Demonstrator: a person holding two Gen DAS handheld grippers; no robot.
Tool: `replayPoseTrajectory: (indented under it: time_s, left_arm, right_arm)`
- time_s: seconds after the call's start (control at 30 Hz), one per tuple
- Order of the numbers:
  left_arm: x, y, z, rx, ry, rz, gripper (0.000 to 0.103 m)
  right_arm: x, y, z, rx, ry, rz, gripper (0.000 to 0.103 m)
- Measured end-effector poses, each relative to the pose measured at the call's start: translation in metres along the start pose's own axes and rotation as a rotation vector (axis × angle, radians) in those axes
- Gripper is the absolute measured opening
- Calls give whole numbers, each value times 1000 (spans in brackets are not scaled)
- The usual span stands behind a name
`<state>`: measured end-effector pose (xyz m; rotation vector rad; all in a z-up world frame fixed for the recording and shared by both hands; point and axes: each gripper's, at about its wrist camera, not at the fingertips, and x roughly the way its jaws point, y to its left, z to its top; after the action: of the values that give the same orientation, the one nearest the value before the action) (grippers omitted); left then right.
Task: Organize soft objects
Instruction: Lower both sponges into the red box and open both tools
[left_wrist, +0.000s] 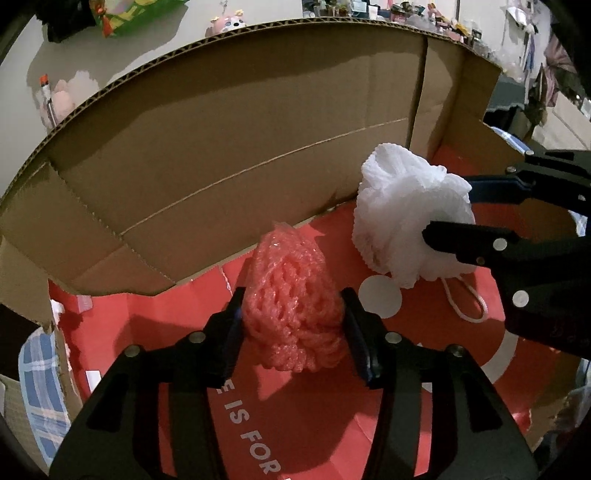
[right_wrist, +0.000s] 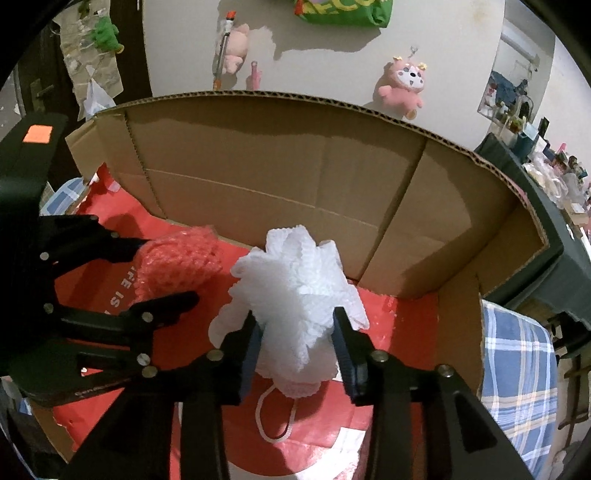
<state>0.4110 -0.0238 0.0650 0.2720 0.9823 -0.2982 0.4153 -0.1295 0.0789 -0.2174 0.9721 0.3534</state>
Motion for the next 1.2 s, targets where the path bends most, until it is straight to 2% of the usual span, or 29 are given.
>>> replayPoseTrajectory:
  time_s: [0.07, 0.2, 0.33, 0.47, 0.63, 0.77, 0.87, 1.0, 1.1, 1.2]
  left_arm:
    - [0, 8, -3, -9, 3, -6, 53]
    - [4, 13, -5, -17, 3, -16, 66]
    - [-1, 12, -9, -5, -9, -15, 71]
    - [-7, 13, -10, -10, -11, -20, 72]
    - [-25, 14, -13, -29, -22, -30, 72]
    - [-53, 20, -20, -69, -60, -40, 81]
    - [-84, 23, -30, -93, -111, -56, 85]
    - [-133, 25, -52, -106, -177, -61, 86]
    - [-159, 4, -59, -109, -239, -65, 97]
    - [-192, -10, -74, -112, -311, -79, 97]
  right_arm:
    - [0, -1, 0, 6, 3, 0, 45]
    - [2, -1, 0, -2, 14, -6, 49]
    - [2, -2, 0, 9, 19, -3, 56]
    - [-1, -4, -2, 25, 18, -10, 67]
    - [-19, -8, -4, 46, 0, -17, 73]
    - [-52, -11, -7, 66, -50, -21, 85]
    - [-79, -10, -11, 67, -86, -27, 90]
    - [-124, -4, -21, 59, -152, -44, 97]
    - [-163, 1, -36, 58, -215, -48, 101]
    - [-200, 7, -55, 61, -275, -49, 102]
